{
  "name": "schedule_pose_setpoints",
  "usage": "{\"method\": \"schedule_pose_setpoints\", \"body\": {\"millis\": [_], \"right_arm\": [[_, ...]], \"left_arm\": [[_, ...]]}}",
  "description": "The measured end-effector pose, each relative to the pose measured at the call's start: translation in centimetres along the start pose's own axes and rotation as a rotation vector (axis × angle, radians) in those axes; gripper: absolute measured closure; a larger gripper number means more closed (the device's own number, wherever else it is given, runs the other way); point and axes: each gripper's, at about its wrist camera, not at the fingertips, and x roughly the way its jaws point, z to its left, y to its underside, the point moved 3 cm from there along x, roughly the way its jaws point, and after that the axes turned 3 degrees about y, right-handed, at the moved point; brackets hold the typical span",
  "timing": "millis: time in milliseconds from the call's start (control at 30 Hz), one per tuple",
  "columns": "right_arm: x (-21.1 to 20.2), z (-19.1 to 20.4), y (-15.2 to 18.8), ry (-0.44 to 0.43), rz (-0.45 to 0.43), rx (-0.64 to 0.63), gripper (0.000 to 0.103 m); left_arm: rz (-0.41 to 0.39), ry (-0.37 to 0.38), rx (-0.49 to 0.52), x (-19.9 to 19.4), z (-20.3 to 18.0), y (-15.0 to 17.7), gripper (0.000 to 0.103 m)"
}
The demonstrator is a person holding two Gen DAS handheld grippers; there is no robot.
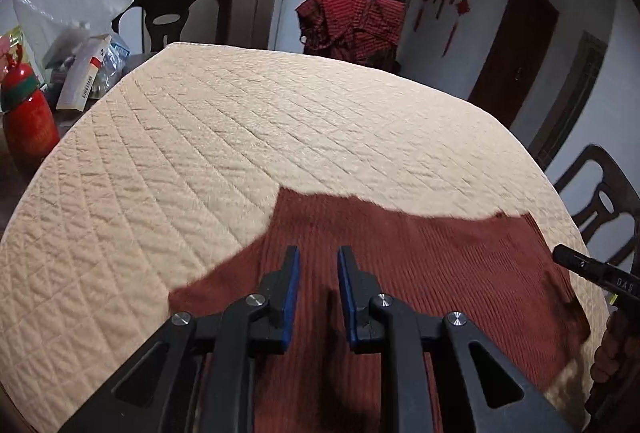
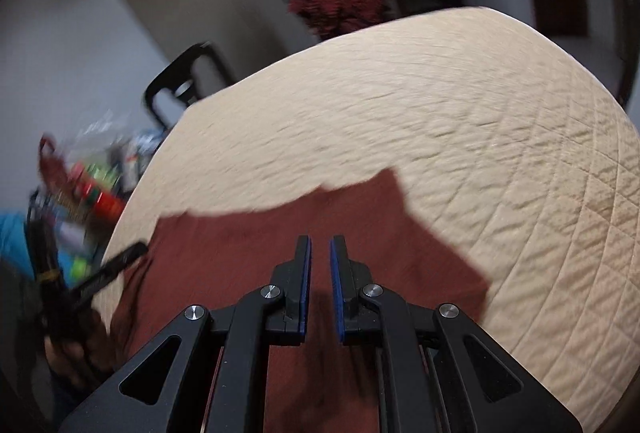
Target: Fold small clothes
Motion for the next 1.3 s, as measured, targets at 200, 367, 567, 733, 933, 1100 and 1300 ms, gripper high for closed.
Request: {"method": "schedule_pose_setpoints", "body": {"millis": [200, 367, 567, 733, 933, 1100, 1300], "right_arm": [[-0.3, 1.3, 3.5, -0.007, 0.061, -0.101, 0.087], [-0.7, 1.6, 3.7, 0.001, 0.061, -0.1, 0.086], [-1.3, 5.3, 4.7, -0.068, 0.055, -0.212, 0.086], [0.2, 6.2, 6.4, -0.087, 0.101, -0.256, 0.086], [-1.2, 5.6, 6.3, -0.095, 0.071, -0.251, 0.086], [-0.5, 5.6, 7.0, -0.096, 0.103, -0.268, 0.086], [-0.8, 6.5, 6.4, -0.105, 0.084, -0.274, 0.086]], "left_arm": [[0.014, -0.012, 0.05, -1.4, -0.7, 2.6, 0.081], [0.007, -0.009, 0.032, -1.9, -0.3, 2.7, 0.081], [-0.006, 0.015, 0.035, -3.2, -1.2, 3.6, 0.081], [0.016, 0.016, 0.036, -3.0, -1.0, 5.0, 0.077], [0.019, -0.003, 0.03, -3.1, -1.0, 4.7, 0.075], [0.037, -0.021, 0.047, -2.7, -1.6, 5.1, 0.07], [0.026, -0.021, 0.036, -3.4, -1.6, 4.9, 0.069]]}}
